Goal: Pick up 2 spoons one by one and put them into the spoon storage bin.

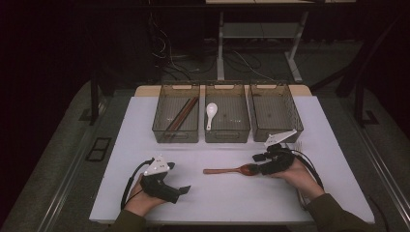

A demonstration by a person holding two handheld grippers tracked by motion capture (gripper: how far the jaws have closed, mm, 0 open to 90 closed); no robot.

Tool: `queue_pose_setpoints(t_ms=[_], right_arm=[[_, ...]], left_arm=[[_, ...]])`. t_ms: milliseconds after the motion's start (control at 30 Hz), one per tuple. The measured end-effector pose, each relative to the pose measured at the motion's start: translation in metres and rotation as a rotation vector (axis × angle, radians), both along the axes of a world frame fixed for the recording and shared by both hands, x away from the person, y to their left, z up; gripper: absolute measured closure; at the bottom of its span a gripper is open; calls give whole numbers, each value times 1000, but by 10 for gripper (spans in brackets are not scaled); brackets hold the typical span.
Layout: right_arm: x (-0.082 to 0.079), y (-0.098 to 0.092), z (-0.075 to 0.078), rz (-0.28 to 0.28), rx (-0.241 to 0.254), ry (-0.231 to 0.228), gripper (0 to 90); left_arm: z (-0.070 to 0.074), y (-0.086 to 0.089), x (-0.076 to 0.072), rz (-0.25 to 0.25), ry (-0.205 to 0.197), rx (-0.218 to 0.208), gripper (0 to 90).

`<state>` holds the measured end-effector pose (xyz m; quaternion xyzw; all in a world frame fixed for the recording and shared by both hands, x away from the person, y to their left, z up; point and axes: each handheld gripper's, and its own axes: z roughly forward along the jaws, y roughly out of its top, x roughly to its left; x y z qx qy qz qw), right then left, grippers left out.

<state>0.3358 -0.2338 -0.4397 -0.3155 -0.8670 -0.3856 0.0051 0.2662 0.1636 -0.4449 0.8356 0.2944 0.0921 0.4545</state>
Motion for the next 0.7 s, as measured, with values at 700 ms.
queue_pose_setpoints(t_ms=[700], right_arm=[[-20, 7, -4, 158, -107, -70, 720]], left_arm=[[-1, -3, -1, -17, 1, 3, 0]])
